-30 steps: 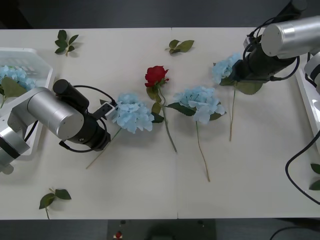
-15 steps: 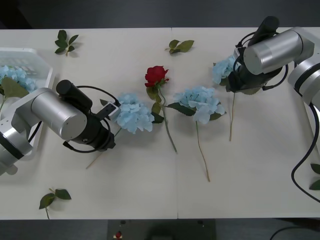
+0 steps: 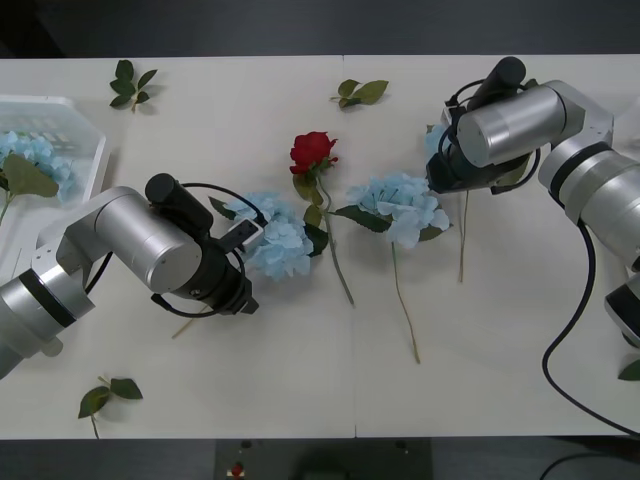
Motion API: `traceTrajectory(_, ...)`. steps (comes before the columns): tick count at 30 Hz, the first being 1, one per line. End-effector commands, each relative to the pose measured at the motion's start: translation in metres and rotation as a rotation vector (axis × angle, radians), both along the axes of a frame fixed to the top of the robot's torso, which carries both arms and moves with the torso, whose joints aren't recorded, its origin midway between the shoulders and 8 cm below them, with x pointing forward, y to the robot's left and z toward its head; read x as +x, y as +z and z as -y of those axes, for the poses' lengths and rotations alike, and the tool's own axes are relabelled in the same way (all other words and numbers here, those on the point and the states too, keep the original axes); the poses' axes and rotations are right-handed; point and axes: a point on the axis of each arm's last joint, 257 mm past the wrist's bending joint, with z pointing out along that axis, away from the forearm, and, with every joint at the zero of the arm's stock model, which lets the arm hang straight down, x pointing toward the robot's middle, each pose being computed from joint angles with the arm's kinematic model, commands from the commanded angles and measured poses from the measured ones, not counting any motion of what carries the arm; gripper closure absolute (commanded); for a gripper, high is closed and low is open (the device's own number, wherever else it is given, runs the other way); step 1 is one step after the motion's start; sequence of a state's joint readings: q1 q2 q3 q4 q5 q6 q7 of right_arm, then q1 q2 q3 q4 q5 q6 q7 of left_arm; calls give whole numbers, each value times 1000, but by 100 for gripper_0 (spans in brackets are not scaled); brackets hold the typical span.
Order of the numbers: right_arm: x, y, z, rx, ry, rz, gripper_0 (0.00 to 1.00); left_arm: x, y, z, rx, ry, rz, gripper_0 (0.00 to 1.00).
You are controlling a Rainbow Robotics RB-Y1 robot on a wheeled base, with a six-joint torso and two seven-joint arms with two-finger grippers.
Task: Put the red flowers into the right box and the blue flowers into the left box
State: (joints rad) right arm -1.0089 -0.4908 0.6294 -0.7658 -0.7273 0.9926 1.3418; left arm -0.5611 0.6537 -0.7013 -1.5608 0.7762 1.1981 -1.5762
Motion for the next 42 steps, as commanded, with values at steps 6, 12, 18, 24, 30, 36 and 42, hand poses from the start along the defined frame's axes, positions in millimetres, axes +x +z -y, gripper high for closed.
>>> traceTrajectory(6, 12, 19, -5, 1, -13, 37, 16, 16, 16, 5, -1, 25, 54, 100)
traceTrajectory(12, 13, 16, 5, -17, -25, 41, 17, 20, 18, 2, 13, 24, 72, 100)
traceTrajectory(18, 13, 12, 12, -24, -33, 39, 16, 26, 35, 10, -8, 10, 111, 100)
traceTrajectory(24, 13, 9, 19, -30, -40, 39, 28, 35, 64, 13, -48, 9, 170, 100)
traceTrajectory(30, 13, 8, 18, -31, -40, 37, 76, 43, 94, 5, -98, 34, 231, 100)
traceTrajectory(36, 13, 7, 17, -27, -41, 38, 100, 43, 139, -13, -153, 81, 297, 100)
traceTrajectory(42, 16, 10, 20, -19, -42, 49, 100, 39, 181, -34, -191, 144, 356, 100)
